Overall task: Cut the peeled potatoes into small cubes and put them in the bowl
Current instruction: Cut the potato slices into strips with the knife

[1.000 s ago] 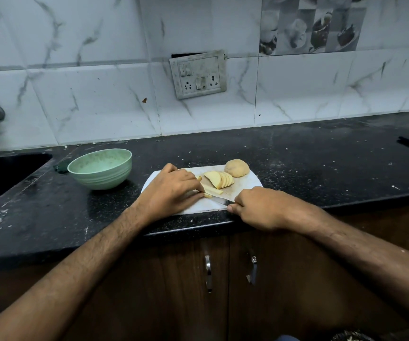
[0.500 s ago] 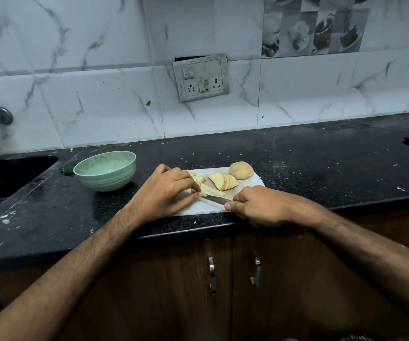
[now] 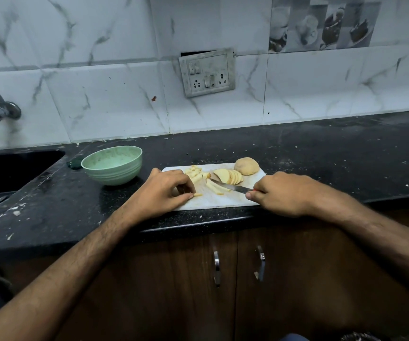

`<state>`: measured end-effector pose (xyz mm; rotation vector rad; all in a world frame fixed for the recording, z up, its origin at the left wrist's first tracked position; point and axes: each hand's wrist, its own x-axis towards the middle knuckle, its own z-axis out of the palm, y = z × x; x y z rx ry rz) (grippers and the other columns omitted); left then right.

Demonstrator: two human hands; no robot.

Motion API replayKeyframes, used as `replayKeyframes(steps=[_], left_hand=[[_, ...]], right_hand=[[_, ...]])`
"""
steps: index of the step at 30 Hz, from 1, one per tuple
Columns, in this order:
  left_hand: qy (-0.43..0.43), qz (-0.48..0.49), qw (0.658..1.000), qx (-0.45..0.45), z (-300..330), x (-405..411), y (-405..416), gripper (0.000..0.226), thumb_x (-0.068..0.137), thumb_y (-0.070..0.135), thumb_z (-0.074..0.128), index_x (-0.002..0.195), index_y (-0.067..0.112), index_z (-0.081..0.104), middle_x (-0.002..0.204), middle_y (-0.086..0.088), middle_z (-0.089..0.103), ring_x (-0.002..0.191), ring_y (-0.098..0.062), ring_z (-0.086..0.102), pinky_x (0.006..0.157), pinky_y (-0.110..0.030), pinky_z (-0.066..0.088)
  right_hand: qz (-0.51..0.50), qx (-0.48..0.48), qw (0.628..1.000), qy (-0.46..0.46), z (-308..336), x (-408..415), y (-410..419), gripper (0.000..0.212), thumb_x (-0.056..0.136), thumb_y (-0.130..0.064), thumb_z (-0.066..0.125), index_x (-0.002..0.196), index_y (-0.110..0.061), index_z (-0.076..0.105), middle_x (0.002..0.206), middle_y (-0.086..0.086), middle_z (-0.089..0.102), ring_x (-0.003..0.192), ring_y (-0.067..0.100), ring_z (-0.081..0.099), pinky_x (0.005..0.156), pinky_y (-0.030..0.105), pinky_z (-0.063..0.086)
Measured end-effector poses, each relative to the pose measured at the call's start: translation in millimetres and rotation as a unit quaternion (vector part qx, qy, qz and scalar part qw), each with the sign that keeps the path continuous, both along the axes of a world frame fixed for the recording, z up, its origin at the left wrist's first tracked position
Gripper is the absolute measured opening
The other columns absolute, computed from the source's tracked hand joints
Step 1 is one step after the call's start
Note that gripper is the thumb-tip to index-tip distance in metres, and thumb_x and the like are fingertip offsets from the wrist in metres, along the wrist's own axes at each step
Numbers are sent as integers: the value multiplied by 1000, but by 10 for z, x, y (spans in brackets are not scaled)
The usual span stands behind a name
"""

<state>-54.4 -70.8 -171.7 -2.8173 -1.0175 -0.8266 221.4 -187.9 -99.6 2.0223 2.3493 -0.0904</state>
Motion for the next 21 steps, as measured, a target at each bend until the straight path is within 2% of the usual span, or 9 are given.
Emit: replayKeyframes(steps=[4, 7, 9, 11, 14, 17, 19, 21], left_hand=[[-57, -13, 998, -36, 9, -14, -67, 11, 86, 27, 80, 96, 25, 74, 89, 13, 71, 83, -4, 68, 75, -35, 56], [-58, 5, 998, -33, -29, -86, -65, 13, 86, 41, 73, 96, 33, 74, 90, 19, 71, 84, -3, 68, 78, -47, 53], [-60, 12, 998, -30, -51, -118, -55, 11, 87, 42, 71, 96, 35, 74, 90, 21, 71, 84, -5, 67, 78, -47, 52], [-58, 11, 998, -21, -50, -97, -68, 8, 88, 34, 74, 95, 34, 76, 89, 19, 71, 84, -6, 67, 78, -42, 53], [-65, 4, 998, -6, -36, -58, -93, 9, 86, 20, 80, 93, 26, 79, 86, 16, 71, 82, -4, 66, 74, -25, 53], [-74, -2, 997, -11, -30, -59, -106, 11, 86, 17, 81, 93, 25, 80, 88, 16, 72, 84, -5, 67, 71, -16, 50], [-77, -6, 997, -14, -28, -61, -117, 11, 85, 17, 81, 93, 24, 80, 88, 15, 72, 84, -6, 67, 71, -12, 47], [-76, -2, 997, -16, -28, -70, -126, 11, 85, 17, 81, 93, 25, 81, 87, 14, 71, 82, -4, 66, 71, -8, 42]], right_hand=[[-1, 8, 1000, 26, -153, -146, -23, 35, 103, -52, 32, 81, -27, 45, 90, -1, 49, 86, 23, 49, 75, 37, 39], [5, 16, 1000, 19, -199, -239, -49, 34, 103, -52, 31, 89, -26, 48, 95, 0, 51, 88, 23, 50, 76, 37, 38], [6, 25, 1000, 11, -196, -286, -51, 34, 103, -52, 31, 91, -25, 48, 103, 3, 58, 93, 25, 54, 77, 38, 38], [7, 31, 1000, 3, -199, -324, -42, 33, 103, -52, 31, 92, -25, 48, 109, 4, 61, 100, 27, 58, 76, 38, 38], [7, 19, 1000, 6, -242, -371, -5, 33, 103, -50, 32, 93, -24, 48, 96, 2, 53, 89, 25, 52, 74, 37, 37], [2, -10, 1000, 26, -213, -429, 5, 29, 103, -46, 36, 94, -21, 49, 90, 0, 46, 83, 22, 47, 72, 36, 35], [16, 3, 1000, -10, -170, -487, -37, 23, 103, -40, 38, 94, -21, 47, 90, 0, 48, 82, 22, 47, 72, 36, 36], [42, 63, 994, -82, -171, -547, -88, 16, 101, -34, 40, 96, -23, 50, 94, 1, 56, 80, 23, 47, 71, 37, 41]])
